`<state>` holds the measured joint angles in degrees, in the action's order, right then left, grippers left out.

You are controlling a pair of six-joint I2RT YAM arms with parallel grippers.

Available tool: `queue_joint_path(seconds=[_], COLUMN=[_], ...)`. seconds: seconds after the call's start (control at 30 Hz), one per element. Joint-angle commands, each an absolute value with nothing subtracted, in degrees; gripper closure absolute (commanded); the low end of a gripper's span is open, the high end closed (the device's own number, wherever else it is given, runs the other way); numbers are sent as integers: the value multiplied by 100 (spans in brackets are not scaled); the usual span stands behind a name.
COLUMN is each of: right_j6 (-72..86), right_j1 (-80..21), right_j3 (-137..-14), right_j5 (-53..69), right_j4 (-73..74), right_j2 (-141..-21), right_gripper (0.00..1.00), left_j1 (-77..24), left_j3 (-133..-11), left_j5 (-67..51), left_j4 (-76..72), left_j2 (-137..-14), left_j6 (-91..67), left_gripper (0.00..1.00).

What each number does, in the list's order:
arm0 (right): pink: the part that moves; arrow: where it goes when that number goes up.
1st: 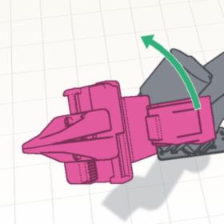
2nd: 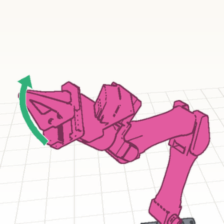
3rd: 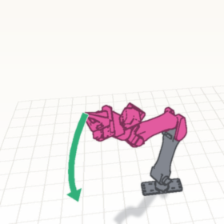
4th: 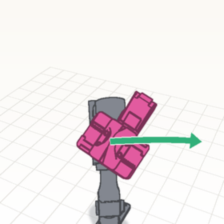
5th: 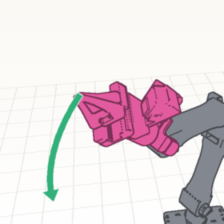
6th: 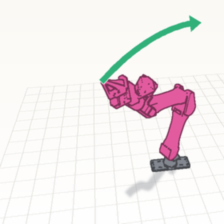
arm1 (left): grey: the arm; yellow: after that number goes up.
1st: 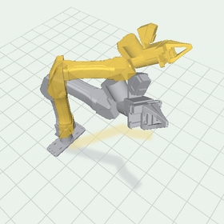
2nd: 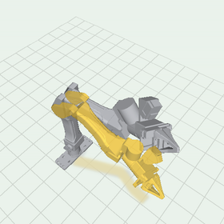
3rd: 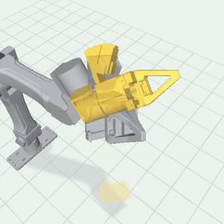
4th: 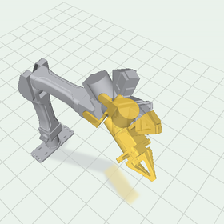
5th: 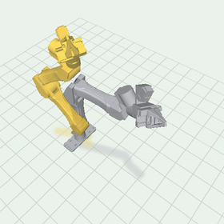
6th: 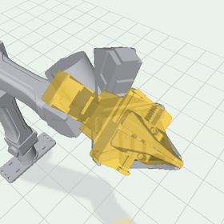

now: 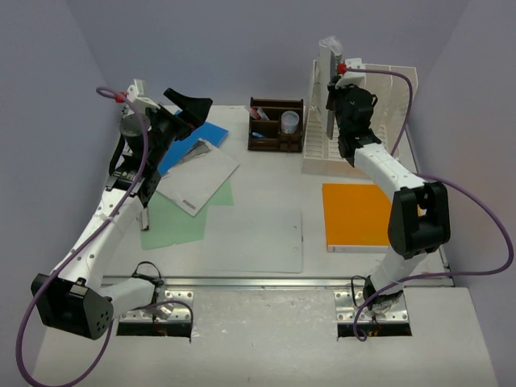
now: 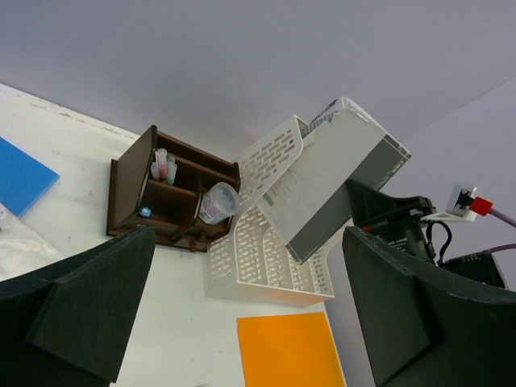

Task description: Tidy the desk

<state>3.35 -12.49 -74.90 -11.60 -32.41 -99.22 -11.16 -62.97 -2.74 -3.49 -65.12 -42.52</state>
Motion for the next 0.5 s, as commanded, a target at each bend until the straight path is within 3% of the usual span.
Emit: queue_joint_path(seconds=[0.0, 0.47], right_j6=[101, 278], right_j1=[-1239, -1239], right_j3=[-7600, -8168], right_j5=[-1310, -1529], right_j4=[-4490, -4957], right_j2=[-9597, -10596], right_gripper=[100, 100], left_j1=[-1055, -1046], left_j3=[-6267, -6152], left_j5=[-281, -62], left_j4=[-563, -563], left_j2=[-6328, -6398], left_j6=[-4269, -4184], left_gripper=[0, 0])
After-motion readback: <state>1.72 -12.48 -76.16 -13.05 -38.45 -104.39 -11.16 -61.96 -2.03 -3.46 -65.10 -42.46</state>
